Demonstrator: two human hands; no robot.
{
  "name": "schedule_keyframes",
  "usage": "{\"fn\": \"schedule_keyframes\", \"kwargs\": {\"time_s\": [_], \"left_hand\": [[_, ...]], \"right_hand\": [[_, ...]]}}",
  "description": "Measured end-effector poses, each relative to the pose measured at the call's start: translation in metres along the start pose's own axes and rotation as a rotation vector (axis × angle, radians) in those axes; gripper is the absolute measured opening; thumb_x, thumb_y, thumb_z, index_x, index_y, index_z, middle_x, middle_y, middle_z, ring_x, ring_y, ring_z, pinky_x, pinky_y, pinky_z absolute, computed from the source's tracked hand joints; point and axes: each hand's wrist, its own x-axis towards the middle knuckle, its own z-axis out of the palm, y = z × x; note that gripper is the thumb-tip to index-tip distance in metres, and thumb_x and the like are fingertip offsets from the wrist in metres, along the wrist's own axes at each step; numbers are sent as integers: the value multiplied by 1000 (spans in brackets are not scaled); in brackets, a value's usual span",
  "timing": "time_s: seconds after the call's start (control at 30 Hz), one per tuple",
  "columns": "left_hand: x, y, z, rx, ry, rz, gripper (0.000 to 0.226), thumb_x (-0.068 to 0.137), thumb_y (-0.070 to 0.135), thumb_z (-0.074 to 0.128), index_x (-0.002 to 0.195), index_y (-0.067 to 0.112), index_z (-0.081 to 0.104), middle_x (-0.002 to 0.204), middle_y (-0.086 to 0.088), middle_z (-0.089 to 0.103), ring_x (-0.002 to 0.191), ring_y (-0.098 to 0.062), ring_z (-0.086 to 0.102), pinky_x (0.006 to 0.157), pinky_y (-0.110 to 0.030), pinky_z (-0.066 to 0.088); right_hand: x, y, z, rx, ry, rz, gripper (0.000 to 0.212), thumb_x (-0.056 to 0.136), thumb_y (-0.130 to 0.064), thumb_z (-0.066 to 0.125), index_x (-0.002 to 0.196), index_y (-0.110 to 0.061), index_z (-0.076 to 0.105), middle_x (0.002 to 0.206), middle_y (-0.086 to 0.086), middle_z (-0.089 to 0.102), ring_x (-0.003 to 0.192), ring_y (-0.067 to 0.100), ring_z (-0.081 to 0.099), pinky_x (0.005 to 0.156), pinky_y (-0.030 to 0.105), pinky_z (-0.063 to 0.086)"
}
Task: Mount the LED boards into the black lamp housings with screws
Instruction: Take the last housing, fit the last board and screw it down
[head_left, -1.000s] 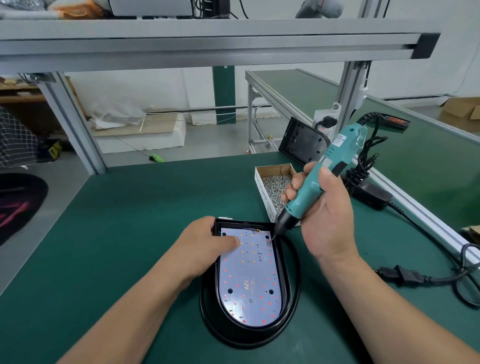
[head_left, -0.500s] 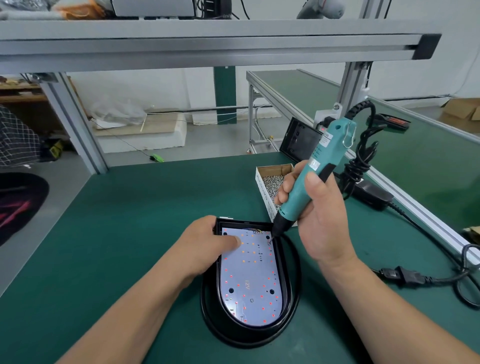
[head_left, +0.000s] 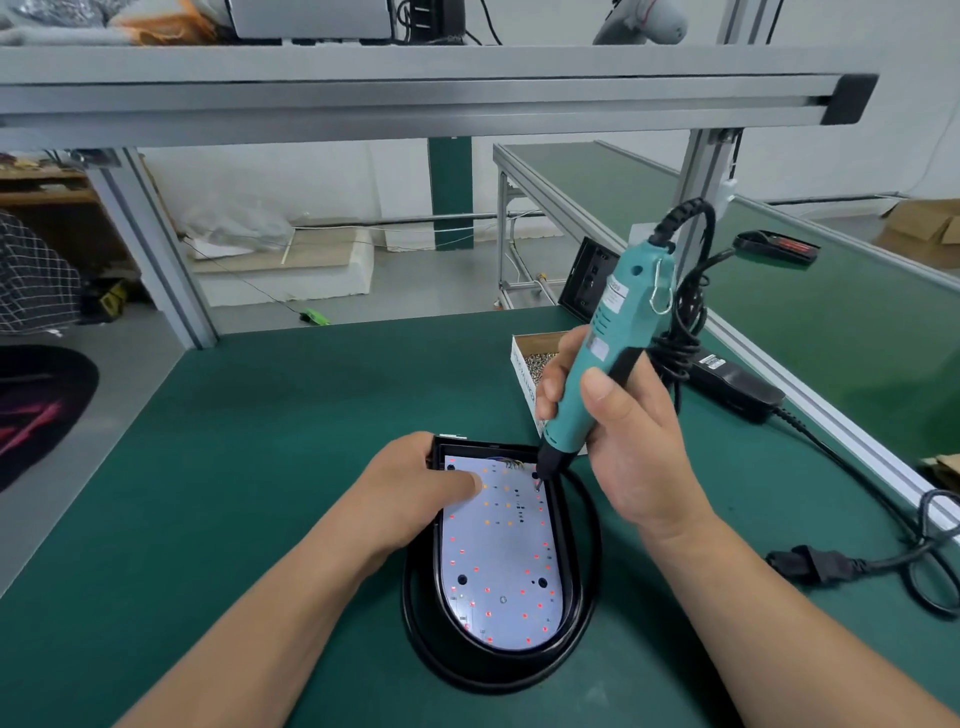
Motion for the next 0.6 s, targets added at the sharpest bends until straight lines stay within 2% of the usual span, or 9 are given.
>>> {"fn": "schedule_keyframes", "kwargs": {"time_s": [0.1,0.2,0.27,0.3,0.37,0.43,0.47,0.53,0.6], "left_hand": [[-1,-1,0,25,6,-2,38,73,35,73,98,7,70,100,-19,74,76,-19,66,78,-37,52],[-4,1,2,83,84,-14,38,81,58,75,91,22,70,82,9,74,71,-5,64,74,-32,51],[-5,4,1,58,160,-49,48,91,76,60,89,28,64,78,17,66,65,-5,59,66,-30,46],[-4,3,-2,16,214,-48,46,97,73,53,90,29,61,79,13,65,59,-8,54,60,-29,43],[2,-1,-11,-106,357,-40,28,109,48,49,105,24,63,84,0,69,48,-10,47,50,-24,40],[6,-4,-22,-368,417,-97,16,111,16,46,117,12,60,89,-10,71,50,-11,50,45,-21,39],[6,-4,-27,-572,394,-132,18,109,4,44,119,7,59,91,-14,70,55,-11,53,45,-20,41],[6,-2,-39,-1072,329,-157,19,105,-9,43,117,-6,58,99,-19,67,70,-15,61,49,-18,50],[8,-4,-52,-1437,352,-104,19,104,-12,44,118,-11,57,110,-23,63,88,-23,67,58,-19,57]], "right_hand": [[3,-8,0,101,49,-67,33,96,-31,61,120,-8,56,90,12,57,80,31,52,85,43,45],[6,-12,-2,274,124,-62,36,99,-39,65,118,-10,55,89,11,53,81,27,50,82,40,45],[5,-10,-7,369,172,-8,31,105,-40,53,116,-11,54,89,9,52,80,25,51,83,40,45],[5,-8,-9,411,194,21,31,107,-40,50,115,-11,55,89,9,52,79,24,51,82,40,46],[5,-3,-10,491,246,72,32,106,-42,52,111,-11,58,87,8,51,77,23,51,81,39,48],[6,0,-11,549,289,106,34,105,-44,56,106,-11,60,85,8,51,75,23,50,78,38,49],[7,2,-11,568,306,117,34,105,-44,57,104,-11,61,84,8,51,74,23,50,77,38,50],[9,4,-12,585,330,130,34,104,-44,59,102,-11,61,84,8,51,73,23,50,75,37,51],[10,5,-13,593,337,132,34,103,-44,59,101,-10,62,83,8,51,72,23,50,74,37,52]]}}
